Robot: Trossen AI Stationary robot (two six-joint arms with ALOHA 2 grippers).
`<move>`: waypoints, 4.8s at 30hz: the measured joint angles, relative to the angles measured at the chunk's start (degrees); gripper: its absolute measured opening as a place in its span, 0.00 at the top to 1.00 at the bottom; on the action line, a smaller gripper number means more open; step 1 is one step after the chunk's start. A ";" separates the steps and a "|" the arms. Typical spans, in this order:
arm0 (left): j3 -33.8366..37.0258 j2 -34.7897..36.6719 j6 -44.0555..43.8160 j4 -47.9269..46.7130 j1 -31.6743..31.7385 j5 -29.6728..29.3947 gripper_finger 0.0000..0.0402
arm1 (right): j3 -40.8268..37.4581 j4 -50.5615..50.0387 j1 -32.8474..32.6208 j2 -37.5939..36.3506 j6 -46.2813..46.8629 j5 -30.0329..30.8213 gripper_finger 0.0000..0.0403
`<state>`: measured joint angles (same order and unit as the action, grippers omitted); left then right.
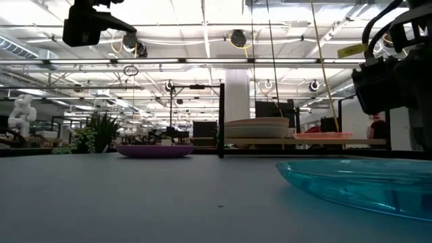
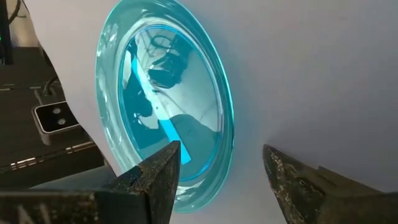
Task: Place and stack plates onto a shelf
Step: Stack the blue plate on top of the pink plate on the shelf
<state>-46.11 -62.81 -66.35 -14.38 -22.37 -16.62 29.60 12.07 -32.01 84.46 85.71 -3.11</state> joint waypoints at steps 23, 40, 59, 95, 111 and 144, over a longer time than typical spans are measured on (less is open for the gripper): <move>0.00 0.00 1.85 -0.47 -0.01 -0.52 0.37 | -0.02 4.45 -1.63 1.46 -0.91 -0.58 0.80; 0.00 0.02 1.72 -0.51 -1.35 -1.57 0.37 | 0.85 5.16 -3.51 1.30 1.13 3.44 0.84; 0.00 0.02 1.33 -0.80 -2.54 -3.41 0.37 | 6.17 -3.61 -6.36 1.63 10.58 6.31 0.68; 0.00 0.02 1.73 -2.54 -2.54 -3.43 0.37 | 6.97 2.06 -6.36 11.81 15.26 8.87 0.98; -0.04 0.00 2.12 -3.64 -2.54 -3.39 0.37 | 7.00 -3.13 -6.16 2.37 15.64 16.93 1.00; -0.04 0.00 1.80 -2.89 -1.84 -4.50 0.37 | 6.99 -3.32 0.15 -22.44 2.53 42.34 1.00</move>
<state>-46.15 -62.81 -64.55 -17.27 -24.21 -21.12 36.60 8.75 -31.86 62.03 88.24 39.22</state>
